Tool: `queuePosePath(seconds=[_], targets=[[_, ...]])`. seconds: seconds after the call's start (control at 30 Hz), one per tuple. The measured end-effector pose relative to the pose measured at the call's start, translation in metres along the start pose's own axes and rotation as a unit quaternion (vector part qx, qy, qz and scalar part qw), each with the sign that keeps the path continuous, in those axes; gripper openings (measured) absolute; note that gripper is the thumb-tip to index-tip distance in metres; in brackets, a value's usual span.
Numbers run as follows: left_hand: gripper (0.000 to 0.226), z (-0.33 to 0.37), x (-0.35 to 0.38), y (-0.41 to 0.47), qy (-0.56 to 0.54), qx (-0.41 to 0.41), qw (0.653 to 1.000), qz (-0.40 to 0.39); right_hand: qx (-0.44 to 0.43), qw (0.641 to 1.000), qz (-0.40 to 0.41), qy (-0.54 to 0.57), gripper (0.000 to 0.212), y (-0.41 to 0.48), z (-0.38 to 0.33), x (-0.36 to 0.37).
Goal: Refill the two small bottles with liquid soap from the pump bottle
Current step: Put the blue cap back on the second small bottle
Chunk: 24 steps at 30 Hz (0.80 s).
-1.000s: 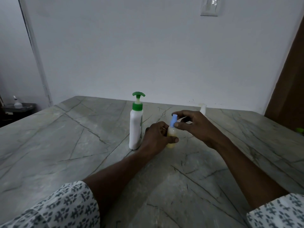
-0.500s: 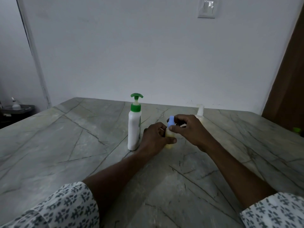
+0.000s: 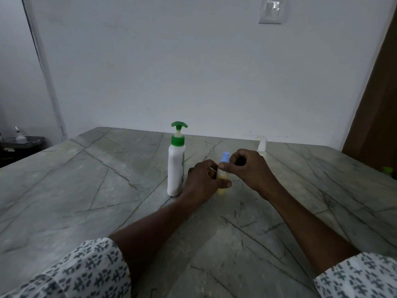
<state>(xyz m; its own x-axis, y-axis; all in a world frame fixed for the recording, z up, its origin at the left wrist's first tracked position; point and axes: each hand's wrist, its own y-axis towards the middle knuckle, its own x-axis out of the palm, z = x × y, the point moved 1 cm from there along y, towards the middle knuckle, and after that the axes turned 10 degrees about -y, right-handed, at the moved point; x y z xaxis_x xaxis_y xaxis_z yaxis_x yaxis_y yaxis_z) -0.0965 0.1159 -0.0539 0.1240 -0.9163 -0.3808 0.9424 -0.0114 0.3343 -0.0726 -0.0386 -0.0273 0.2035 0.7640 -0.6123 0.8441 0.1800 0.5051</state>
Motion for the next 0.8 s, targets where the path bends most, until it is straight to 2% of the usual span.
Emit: queuePosePath(seconds=[0.17,0.3,0.43,0.5,0.6,0.73,0.8], targets=[[0.039,-0.0013,0.0008,0.0014,-0.008,-0.008,1.0,-0.004,-0.001,0.999,-0.032,0.037,0.029,0.0004,0.0009,-0.004],[0.037,-0.0007,0.0012,0.0008,-0.01,-0.007,1.0,0.002,-0.013,1.0,-0.014,0.016,0.022,0.0,-0.0001,0.0002],[0.037,-0.0004,0.0013,-0.0013,-0.014,-0.001,1.0,0.006,0.009,1.0,0.007,0.003,0.033,0.0,0.0012,0.0028],[0.038,0.0005,0.0011,-0.0013,-0.012,-0.006,1.0,0.003,0.014,0.999,-0.014,0.033,0.025,-0.0001,0.0003,-0.0012],[0.037,0.0009,0.0012,-0.0013,-0.006,-0.01,1.0,0.001,-0.007,0.999,-0.034,0.028,0.026,-0.0011,0.0004,-0.003],[0.036,0.0013,0.0008,-0.0015,-0.01,-0.008,1.0,0.007,-0.031,0.999,0.002,-0.012,0.01,-0.0015,0.0002,0.0024],[0.036,0.0013,0.0008,-0.0018,-0.012,-0.007,1.0,0.011,-0.036,0.999,0.018,-0.031,0.016,-0.0012,-0.0008,0.0039]])
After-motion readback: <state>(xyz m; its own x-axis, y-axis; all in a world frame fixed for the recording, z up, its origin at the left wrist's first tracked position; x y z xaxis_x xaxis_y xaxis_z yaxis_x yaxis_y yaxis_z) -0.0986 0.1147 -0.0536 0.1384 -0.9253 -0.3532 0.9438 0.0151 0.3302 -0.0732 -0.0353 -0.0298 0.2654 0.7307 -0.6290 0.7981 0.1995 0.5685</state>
